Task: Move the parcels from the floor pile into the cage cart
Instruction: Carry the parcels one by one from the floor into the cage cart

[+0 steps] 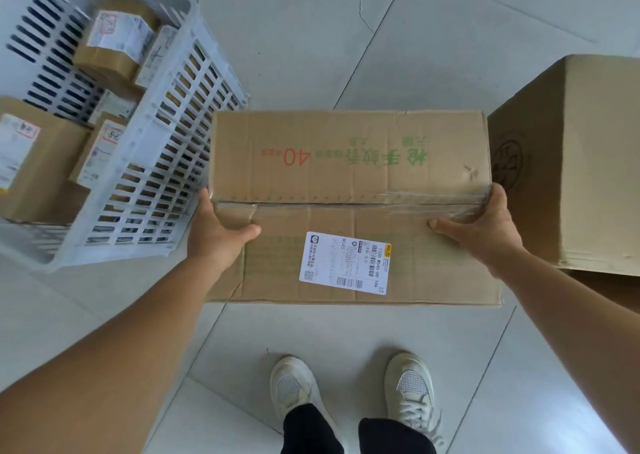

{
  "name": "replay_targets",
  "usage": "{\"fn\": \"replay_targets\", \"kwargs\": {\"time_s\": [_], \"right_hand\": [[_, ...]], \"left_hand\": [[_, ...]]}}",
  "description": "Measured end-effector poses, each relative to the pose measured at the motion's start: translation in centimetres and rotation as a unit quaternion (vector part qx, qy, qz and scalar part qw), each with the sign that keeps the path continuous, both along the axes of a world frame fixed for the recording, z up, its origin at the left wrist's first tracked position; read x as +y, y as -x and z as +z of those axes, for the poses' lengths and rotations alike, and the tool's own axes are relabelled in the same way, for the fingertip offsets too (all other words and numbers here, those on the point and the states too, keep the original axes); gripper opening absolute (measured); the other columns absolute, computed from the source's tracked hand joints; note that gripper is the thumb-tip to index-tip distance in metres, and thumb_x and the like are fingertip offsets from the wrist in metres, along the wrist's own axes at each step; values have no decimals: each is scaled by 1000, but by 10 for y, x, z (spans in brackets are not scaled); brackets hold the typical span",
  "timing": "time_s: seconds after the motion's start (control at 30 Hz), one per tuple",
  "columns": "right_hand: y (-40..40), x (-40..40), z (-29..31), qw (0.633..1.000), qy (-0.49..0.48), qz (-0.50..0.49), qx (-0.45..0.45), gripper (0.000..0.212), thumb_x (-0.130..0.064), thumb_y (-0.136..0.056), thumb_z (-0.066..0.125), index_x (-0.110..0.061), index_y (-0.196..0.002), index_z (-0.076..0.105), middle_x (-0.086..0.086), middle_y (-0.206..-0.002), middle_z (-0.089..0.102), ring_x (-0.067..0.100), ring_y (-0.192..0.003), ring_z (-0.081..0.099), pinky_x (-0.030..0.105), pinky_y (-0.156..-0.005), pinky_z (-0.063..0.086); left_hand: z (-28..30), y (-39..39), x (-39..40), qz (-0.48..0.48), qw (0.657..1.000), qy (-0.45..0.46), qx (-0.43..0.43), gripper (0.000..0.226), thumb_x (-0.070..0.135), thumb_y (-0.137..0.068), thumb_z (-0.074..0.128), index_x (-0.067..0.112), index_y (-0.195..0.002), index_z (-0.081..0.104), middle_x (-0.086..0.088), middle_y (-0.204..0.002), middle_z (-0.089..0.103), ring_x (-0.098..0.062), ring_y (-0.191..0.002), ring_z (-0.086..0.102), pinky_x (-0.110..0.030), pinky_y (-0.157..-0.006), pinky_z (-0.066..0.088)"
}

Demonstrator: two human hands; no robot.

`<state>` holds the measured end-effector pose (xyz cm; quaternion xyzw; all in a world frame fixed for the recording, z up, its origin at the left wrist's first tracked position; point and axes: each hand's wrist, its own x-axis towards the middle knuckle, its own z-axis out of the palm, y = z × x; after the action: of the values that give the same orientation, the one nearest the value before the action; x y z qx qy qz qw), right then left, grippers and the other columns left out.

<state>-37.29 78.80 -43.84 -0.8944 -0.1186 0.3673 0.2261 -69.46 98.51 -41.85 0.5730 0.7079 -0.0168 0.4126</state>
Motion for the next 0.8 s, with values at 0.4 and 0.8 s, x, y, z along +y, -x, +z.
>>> {"fn": "replay_targets", "kwargs": {"time_s": [0.4, 0.8], "right_hand": [[-8, -17, 137, 996, -57, 51, 37, 120, -73, -24, 87, -41, -126, 34, 5, -123, 56, 26, -115, 57, 51, -95, 51], [9, -36, 312, 980, -126, 152, 12, 82, -59, -30, 88, -57, -96, 40, 2, -117, 57, 25, -108, 60, 52, -85, 56]], "left_hand": [[161, 35, -62, 86, 995, -44, -11, 118, 30, -67, 86, 30, -154, 7, -4, -151, 36, -25, -136, 40, -45, -109, 38], [323, 72, -168, 210, 969, -119, -60, 106, 26, -66, 83, 31, -150, 19, -2, -142, 43, -24, -128, 46, -40, -104, 41]]}}
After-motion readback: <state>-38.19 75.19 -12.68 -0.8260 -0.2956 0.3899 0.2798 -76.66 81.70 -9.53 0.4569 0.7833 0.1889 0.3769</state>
